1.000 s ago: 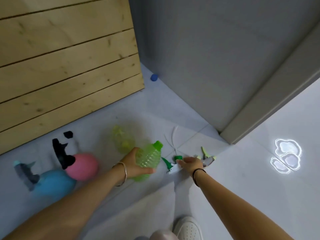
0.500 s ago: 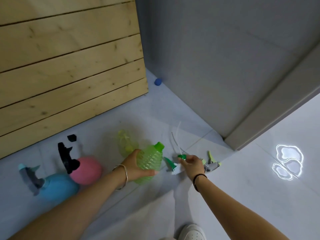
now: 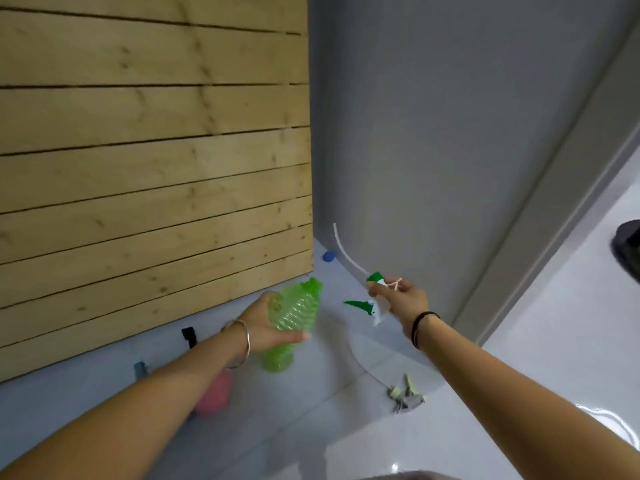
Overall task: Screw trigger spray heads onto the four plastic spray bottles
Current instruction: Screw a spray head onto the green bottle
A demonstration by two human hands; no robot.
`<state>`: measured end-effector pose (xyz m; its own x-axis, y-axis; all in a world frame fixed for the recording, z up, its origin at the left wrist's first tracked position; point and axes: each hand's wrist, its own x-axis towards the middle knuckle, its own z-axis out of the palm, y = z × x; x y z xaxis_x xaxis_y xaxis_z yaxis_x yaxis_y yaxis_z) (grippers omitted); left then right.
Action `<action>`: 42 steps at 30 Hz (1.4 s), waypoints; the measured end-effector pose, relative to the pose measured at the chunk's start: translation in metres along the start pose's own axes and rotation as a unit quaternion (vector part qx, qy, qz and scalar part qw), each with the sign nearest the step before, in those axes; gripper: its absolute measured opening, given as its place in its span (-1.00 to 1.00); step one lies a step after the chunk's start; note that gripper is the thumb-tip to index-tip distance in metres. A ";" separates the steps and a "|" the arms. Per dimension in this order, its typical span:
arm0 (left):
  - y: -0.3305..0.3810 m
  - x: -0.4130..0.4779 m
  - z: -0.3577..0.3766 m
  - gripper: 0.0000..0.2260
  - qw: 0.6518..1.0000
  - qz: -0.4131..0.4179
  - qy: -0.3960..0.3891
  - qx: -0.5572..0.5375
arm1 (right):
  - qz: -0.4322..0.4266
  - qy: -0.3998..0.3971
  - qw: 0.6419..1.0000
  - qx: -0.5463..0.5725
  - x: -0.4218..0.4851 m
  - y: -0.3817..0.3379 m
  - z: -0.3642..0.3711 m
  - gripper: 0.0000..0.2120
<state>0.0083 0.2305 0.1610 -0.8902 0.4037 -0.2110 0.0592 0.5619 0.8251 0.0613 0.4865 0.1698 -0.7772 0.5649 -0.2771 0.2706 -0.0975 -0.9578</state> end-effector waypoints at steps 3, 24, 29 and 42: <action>0.012 -0.021 -0.023 -0.23 0.998 0.013 0.054 -0.011 | -0.035 -0.029 0.999 -0.005 -0.025 -0.042 0.012 -0.84; -0.036 -0.092 -0.093 -0.24 0.982 -0.020 0.169 -0.076 | -0.061 -0.189 0.977 -0.078 -0.091 -0.078 0.056 -0.75; -0.039 -0.089 -0.098 -0.20 0.981 -0.020 0.182 -0.057 | -0.065 -0.204 0.972 -0.102 -0.089 -0.080 0.051 -0.71; -0.028 -0.088 -0.094 -0.15 0.987 0.018 0.119 0.107 | -0.128 -0.226 0.947 -0.187 -0.097 -0.082 0.048 -0.74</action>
<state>0.0430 0.1117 0.2057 -0.9651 0.2599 -0.0335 0.1645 0.7006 0.6944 0.0874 0.4000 0.2714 -0.9857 0.1133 -0.1245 0.1562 0.3402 -0.9273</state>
